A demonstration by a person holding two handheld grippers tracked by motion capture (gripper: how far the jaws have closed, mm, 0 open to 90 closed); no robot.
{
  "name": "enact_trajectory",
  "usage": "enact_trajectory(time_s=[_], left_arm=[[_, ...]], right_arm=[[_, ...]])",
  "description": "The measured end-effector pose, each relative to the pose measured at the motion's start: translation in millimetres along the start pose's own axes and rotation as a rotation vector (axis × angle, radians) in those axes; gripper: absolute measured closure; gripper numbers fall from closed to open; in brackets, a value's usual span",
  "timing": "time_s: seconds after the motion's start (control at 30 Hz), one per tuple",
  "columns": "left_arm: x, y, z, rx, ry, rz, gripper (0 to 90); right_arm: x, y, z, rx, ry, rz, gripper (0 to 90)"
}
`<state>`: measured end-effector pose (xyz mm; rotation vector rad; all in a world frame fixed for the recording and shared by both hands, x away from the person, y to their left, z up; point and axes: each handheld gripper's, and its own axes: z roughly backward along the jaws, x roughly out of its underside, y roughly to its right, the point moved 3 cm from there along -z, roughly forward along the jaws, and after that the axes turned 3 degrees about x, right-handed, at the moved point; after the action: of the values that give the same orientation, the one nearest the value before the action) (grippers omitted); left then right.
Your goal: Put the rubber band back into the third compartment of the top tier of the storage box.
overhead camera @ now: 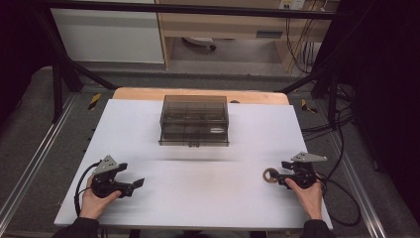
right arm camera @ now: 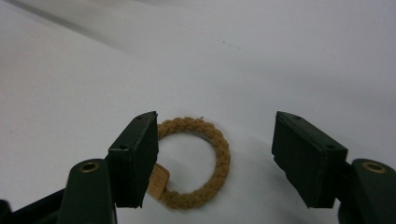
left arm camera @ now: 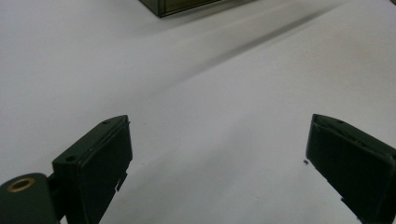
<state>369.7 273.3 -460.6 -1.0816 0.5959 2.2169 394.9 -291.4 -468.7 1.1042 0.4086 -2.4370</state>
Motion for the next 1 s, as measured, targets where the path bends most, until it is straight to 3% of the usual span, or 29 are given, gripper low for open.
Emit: enact_trajectory(time_s=[1.0], left_arm=[[0.9, -0.8, -0.3, -0.014, -0.002, 0.001, 7.0]], right_arm=[[3.3, -1.2, -1.3, 0.042, -0.052, 0.016, 67.5]])
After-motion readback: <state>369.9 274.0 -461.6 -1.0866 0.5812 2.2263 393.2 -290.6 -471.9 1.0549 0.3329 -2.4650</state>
